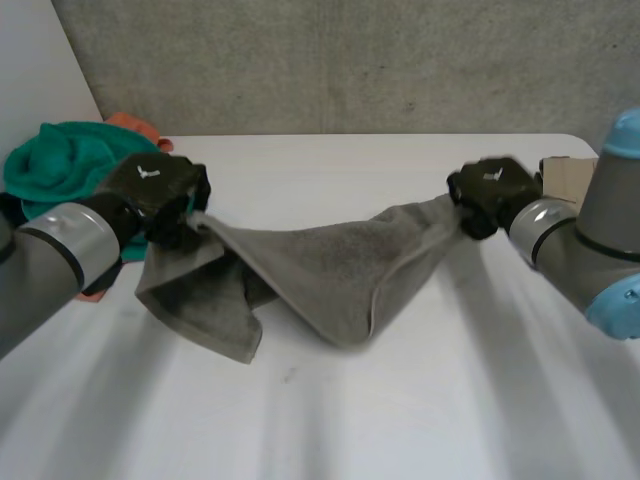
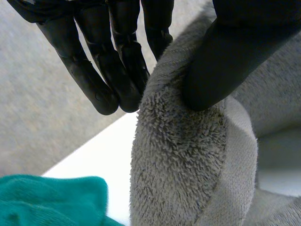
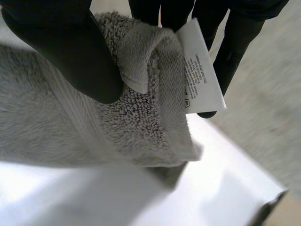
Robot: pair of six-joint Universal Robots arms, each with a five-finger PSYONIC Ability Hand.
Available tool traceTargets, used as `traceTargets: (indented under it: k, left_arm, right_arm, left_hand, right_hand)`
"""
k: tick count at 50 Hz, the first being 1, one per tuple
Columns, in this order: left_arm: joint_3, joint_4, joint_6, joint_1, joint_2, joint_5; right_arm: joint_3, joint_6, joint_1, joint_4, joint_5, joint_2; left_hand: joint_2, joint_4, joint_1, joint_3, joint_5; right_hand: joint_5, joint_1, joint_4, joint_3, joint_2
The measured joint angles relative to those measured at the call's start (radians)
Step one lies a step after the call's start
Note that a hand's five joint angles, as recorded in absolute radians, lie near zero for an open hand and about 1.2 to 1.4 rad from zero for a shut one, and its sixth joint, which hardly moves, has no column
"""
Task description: Fold the laundry.
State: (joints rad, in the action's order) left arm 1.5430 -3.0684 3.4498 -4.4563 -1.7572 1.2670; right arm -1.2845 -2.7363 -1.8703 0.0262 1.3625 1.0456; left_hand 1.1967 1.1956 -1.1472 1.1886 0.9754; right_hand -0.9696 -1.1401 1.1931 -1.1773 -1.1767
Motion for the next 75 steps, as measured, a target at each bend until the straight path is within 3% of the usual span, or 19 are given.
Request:
traceTargets:
  k: [8, 16, 20, 25, 30, 35, 36, 37, 38, 40, 41, 47, 59, 66, 71, 75]
  left_arm:
    - [0.004, 0.029, 0.013, -0.028, -0.058, 0.058]
    - [-0.057, 0.158, 0.104, -0.102, -0.046, 0.018]
    - [-0.156, 0.268, 0.198, -0.109, -0.158, 0.023]
    - [-0.328, 0.334, 0.261, -0.087, -0.316, 0.080]
    - [-0.593, 0.241, 0.264, -0.056, -0.444, 0.134]
    - [-0.809, -0.029, 0.199, -0.034, -0.473, 0.164]
    - [-0.809, -0.029, 0.199, -0.034, -0.473, 0.164]
    - [-0.846, -0.171, 0.148, -0.030, -0.454, 0.175]
    - [-0.850, -0.232, 0.122, -0.029, -0.441, 0.179]
    - [-0.843, -0.312, 0.084, -0.028, -0.419, 0.183]
    - [-0.819, -0.392, 0.038, -0.029, -0.391, 0.185]
    - [-0.675, -0.506, -0.079, -0.039, -0.313, 0.171]
    - [-0.270, -0.454, -0.093, -0.058, -0.338, 0.068]
    - [-0.064, -0.448, 0.007, -0.082, -0.446, -0.019]
    - [-0.011, -0.437, 0.102, -0.103, -0.485, -0.066]
    - [0.002, -0.410, 0.156, -0.117, -0.478, -0.084]
  right_arm:
    - [-0.038, 0.045, 0.015, 0.100, 0.047, 0.017]
    - [-0.010, 0.295, 0.090, 0.377, 0.059, 0.177]
    - [0.064, 0.347, 0.096, 0.489, 0.047, 0.126]
    - [0.197, 0.344, 0.079, 0.504, 0.053, -0.008]
    - [0.447, 0.274, 0.067, 0.394, 0.092, -0.152]
    - [0.647, 0.095, 0.079, 0.055, 0.118, -0.209]
    - [0.647, 0.095, 0.079, 0.055, 0.118, -0.209]
    - [0.652, 0.009, 0.091, -0.138, 0.113, -0.189]
    - [0.638, -0.026, 0.097, -0.227, 0.108, -0.172]
    - [0.613, -0.065, 0.106, -0.330, 0.100, -0.147]
    - [0.560, -0.113, 0.121, -0.467, 0.087, -0.104]
    - [0.401, -0.171, 0.153, -0.647, 0.040, -0.014]
    - [0.069, -0.125, 0.165, -0.460, -0.093, 0.014]
    - [-0.176, -0.022, 0.179, -0.366, -0.186, -0.014]
    - [-0.251, 0.057, 0.192, -0.311, -0.202, -0.039]
    - [-0.270, 0.083, 0.200, -0.270, -0.201, -0.046]
  left_hand:
    - [0.000, 0.002, 0.000, 0.000, 0.000]
    - [0.000, 0.003, 0.000, 0.000, 0.000]
    - [0.000, 0.003, 0.000, 0.000, 0.000]
    - [0.000, 0.003, 0.000, 0.000, 0.000]
    - [0.000, 0.003, 0.000, 0.000, 0.000]
    - [0.001, 0.003, 0.000, 0.000, 0.000]
    - [0.001, 0.003, 0.000, 0.000, 0.000]
    - [0.001, 0.003, 0.000, 0.000, 0.000]
    - [0.001, 0.003, 0.000, 0.000, 0.000]
    - [0.001, 0.003, 0.000, 0.000, 0.000]
    - [0.001, 0.003, 0.000, 0.000, 0.000]
    - [0.001, 0.003, 0.000, 0.000, 0.008]
    - [0.001, 0.003, 0.000, 0.000, 0.008]
    - [0.001, 0.003, 0.000, 0.000, 0.008]
    - [-0.015, -0.015, 0.007, -0.013, 0.001]
    - [-0.349, -0.337, 0.327, -0.327, -0.290]
  right_hand:
    - [0.000, 0.000, 0.000, -0.006, 0.000]
    - [0.000, 0.000, 0.000, -0.006, 0.000]
    - [0.000, 0.000, 0.001, -0.006, 0.000]
    - [0.000, 0.000, 0.001, -0.006, 0.000]
    - [0.000, 0.000, 0.001, -0.006, 0.000]
    - [0.000, 0.000, 0.001, -0.012, 0.000]
    - [0.000, 0.000, 0.001, -0.012, 0.000]
    - [0.000, 0.000, 0.001, -0.012, 0.000]
    - [0.000, 0.000, 0.002, -0.012, 0.000]
    - [0.000, 0.000, 0.002, -0.012, 0.000]
    - [0.000, 0.000, 0.002, -0.012, 0.000]
    - [-0.014, 0.000, 0.002, -0.012, 0.000]
    - [-0.014, 0.000, 0.004, -0.012, 0.000]
    - [-0.014, 0.000, 0.004, -0.012, 0.000]
    - [-0.014, 0.000, 0.004, -0.012, 0.000]
    - [-0.014, 0.000, 0.004, -0.012, 0.000]
